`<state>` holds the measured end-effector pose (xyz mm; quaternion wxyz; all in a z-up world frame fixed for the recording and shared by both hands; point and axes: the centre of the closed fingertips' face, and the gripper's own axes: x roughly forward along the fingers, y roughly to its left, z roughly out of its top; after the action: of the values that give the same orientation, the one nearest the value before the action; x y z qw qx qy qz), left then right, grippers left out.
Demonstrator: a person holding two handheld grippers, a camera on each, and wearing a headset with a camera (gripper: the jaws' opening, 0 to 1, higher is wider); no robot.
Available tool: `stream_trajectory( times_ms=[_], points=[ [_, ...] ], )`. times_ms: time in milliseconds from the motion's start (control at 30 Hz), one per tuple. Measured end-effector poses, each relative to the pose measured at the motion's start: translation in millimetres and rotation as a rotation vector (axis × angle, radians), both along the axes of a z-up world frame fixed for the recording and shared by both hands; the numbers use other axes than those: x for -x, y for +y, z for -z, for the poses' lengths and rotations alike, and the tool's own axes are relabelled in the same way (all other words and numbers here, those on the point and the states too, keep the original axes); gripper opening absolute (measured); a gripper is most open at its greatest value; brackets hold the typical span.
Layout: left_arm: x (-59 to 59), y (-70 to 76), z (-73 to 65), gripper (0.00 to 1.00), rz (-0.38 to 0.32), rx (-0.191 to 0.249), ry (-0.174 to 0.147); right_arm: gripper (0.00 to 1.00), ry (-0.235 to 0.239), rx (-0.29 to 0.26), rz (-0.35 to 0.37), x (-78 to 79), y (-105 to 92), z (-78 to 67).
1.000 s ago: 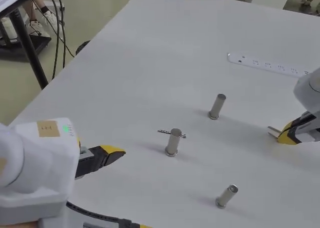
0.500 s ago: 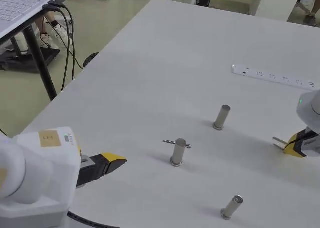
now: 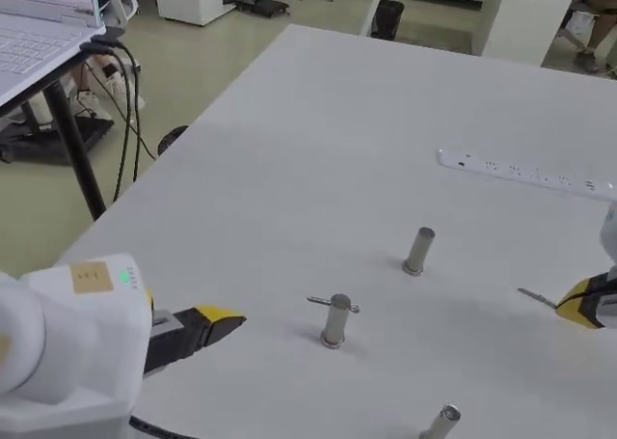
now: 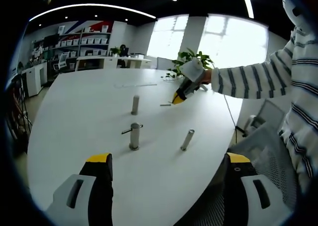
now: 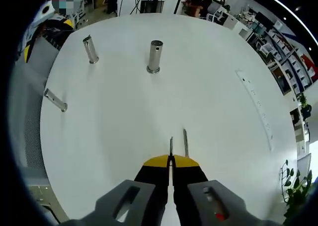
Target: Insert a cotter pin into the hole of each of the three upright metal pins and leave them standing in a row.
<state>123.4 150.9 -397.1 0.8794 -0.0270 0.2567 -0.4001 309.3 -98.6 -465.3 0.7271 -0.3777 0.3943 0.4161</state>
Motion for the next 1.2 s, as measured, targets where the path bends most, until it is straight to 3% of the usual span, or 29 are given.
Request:
stream_trajectory(
  times_ms=[167, 267, 433, 533, 800, 900, 967, 1033, 1200],
  points=[
    [-6.7, -4.2, -5.3, 0.91, -0.002, 0.019, -0.016, 0.00, -0.071, -0.052, 0.035, 4.2, 0.5, -18.4],
    [-12.6, -8.4, -10.5, 0.89, -0.016, 0.071, -0.012, 0.00, -0.119, -0.100, 0.060, 8.9, 5.5, -30.9],
    [-20.5, -12.4, -10.9, 0.77, -0.029, 0.084, -0.001, 0.00, -0.180, -0.160, 0.073, 20.9, 16.0, -47.3],
    [-24.8, -15.0, -13.2, 0.77, -0.036, 0.099, -0.003, 0.00, -0.214, -0.179, 0.079, 27.7, 19.9, -55.2],
    [-33.8, -23.6, -21.3, 0.71, -0.022, 0.128, -0.007, 0.00, -0.271, -0.258, 0.068, 48.8, 34.8, -68.1],
    [-40.6, -28.0, -26.4, 0.70, -0.027, 0.171, 0.007, 0.00, -0.318, -0.252, 0.050, 55.6, 38.8, -74.2],
    [-43.2, -31.1, -29.1, 0.67, -0.020, 0.183, 0.005, 0.00, -0.337, -0.283, 0.057, 58.1, 42.4, -80.0],
    [-46.9, -35.5, -31.9, 0.64, -0.013, 0.193, 0.008, 0.00, -0.332, -0.305, 0.069, 62.4, 44.1, -83.8],
    [-54.9, -48.9, -38.1, 0.60, 0.013, 0.209, 0.007, 0.00, -0.371, -0.331, 0.078, 68.4, 47.8, -95.7]
  ],
)
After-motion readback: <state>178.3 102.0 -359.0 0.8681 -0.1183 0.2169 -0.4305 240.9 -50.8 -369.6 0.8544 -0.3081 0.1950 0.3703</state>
